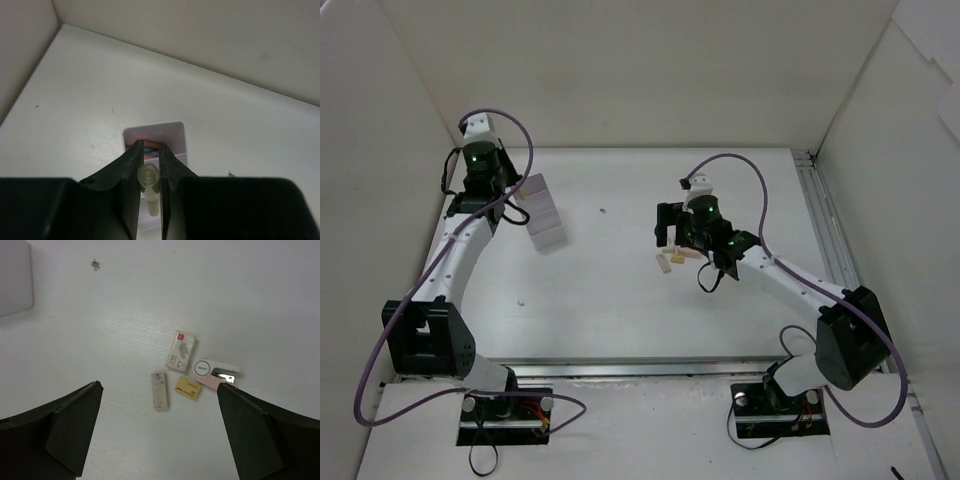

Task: Sort the stationery into containers
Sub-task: Place the pen in the storage box.

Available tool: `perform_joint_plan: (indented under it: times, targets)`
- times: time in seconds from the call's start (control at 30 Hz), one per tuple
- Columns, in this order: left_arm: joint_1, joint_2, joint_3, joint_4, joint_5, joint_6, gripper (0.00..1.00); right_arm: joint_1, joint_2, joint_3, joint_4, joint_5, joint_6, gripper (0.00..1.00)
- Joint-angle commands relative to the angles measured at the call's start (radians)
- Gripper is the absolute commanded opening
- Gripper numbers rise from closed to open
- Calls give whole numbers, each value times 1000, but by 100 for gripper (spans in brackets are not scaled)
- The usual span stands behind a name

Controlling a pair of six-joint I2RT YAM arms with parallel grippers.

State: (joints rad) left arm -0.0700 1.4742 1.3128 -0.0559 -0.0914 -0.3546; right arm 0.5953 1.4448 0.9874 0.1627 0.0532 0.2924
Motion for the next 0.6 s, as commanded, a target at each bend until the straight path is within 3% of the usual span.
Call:
perform_joint_plan:
  times: [0.0, 0.3, 0.57]
  targets:
    - [50, 38, 69, 178, -5, 98, 0, -31, -96, -32, 3, 60, 7, 98]
    - [70, 253, 175, 277, -28, 125, 0, -113, -138, -66, -37, 117, -35, 98]
    - [70, 317, 152, 415, -68, 80, 0, -131, -133, -84, -12, 88, -42, 98]
